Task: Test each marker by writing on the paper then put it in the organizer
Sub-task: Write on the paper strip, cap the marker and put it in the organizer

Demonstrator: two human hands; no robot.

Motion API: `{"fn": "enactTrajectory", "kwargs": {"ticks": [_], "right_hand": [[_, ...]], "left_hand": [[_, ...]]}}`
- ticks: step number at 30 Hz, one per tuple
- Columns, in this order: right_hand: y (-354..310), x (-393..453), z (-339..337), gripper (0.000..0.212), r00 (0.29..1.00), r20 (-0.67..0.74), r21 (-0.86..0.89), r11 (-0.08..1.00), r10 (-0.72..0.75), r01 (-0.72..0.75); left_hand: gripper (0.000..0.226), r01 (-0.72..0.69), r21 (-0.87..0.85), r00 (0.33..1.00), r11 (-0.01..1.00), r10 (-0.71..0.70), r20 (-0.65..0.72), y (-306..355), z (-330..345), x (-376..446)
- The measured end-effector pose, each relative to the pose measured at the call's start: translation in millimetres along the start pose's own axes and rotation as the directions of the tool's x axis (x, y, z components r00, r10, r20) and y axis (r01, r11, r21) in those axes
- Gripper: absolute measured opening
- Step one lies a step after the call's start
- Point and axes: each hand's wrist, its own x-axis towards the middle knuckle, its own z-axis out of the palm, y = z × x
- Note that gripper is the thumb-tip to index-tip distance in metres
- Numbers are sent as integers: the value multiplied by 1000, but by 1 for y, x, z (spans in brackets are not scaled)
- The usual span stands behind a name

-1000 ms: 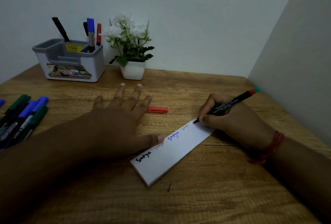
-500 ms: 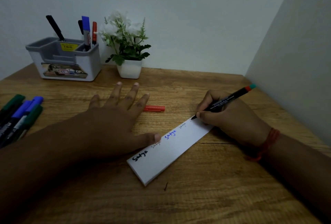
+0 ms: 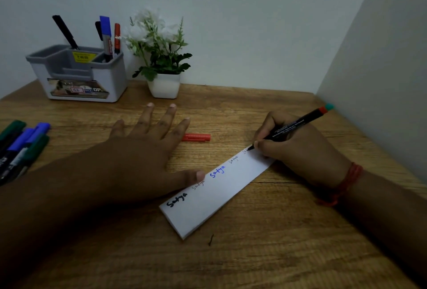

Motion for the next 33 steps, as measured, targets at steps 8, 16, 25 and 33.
{"fn": "enactTrajectory", "kwargs": {"ticks": [8, 16, 25, 33], "right_hand": [[1, 1, 0, 10, 1000, -14, -7, 1000, 0, -1], [2, 1, 0, 7, 1000, -15, -12, 1000, 6, -6], [2, 2, 0, 10, 998, -59, -11, 1000, 14, -14], [2, 3, 0, 10, 999, -30, -2, 1000, 14, -14]], "left_hand": [[108, -1, 1, 1000, 1000, 1, 3, 0, -1, -1], [107, 2, 5, 1000, 1000, -2, -2, 0, -1, 0], [110, -1, 6, 1000, 1000, 1, 8, 1, -2, -1], [110, 0, 15, 1000, 1000, 0, 9, 0, -1, 0]]}}
